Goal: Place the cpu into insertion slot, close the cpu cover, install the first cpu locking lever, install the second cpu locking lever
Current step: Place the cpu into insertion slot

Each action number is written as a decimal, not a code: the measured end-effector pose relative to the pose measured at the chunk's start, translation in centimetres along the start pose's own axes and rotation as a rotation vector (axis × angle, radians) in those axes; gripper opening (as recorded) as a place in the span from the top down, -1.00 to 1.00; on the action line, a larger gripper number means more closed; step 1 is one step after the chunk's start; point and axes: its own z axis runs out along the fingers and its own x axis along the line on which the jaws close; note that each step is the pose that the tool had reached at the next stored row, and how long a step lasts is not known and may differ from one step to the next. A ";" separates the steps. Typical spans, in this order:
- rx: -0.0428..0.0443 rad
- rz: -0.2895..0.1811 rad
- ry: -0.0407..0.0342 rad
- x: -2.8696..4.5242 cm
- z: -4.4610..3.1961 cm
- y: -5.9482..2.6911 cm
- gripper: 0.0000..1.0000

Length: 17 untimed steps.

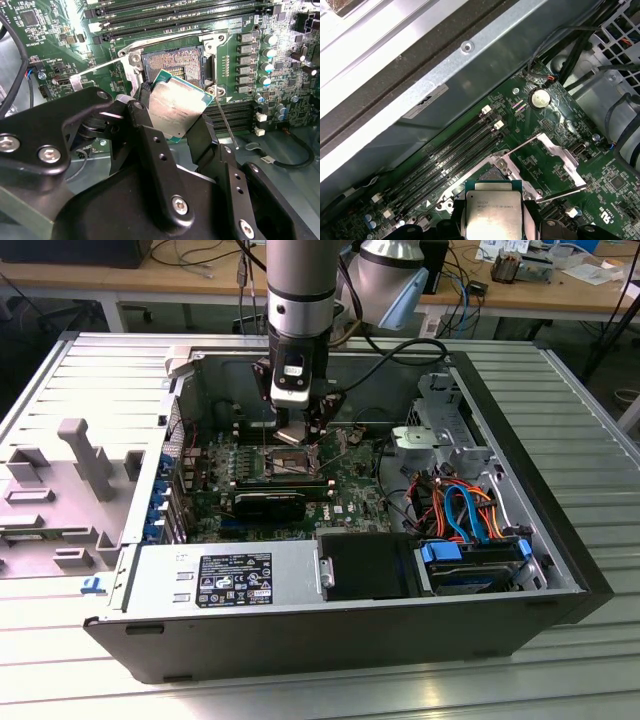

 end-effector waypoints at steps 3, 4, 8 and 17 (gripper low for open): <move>0.0000 0.002 -0.0001 0.00 0.02 0.00 -0.08; -0.0001 0.002 -0.0001 0.00 0.02 0.00 -0.08; -0.0001 0.005 -0.0001 0.00 0.04 0.00 -0.08; -0.0002 0.011 -0.0002 0.00 0.11 0.00 -0.08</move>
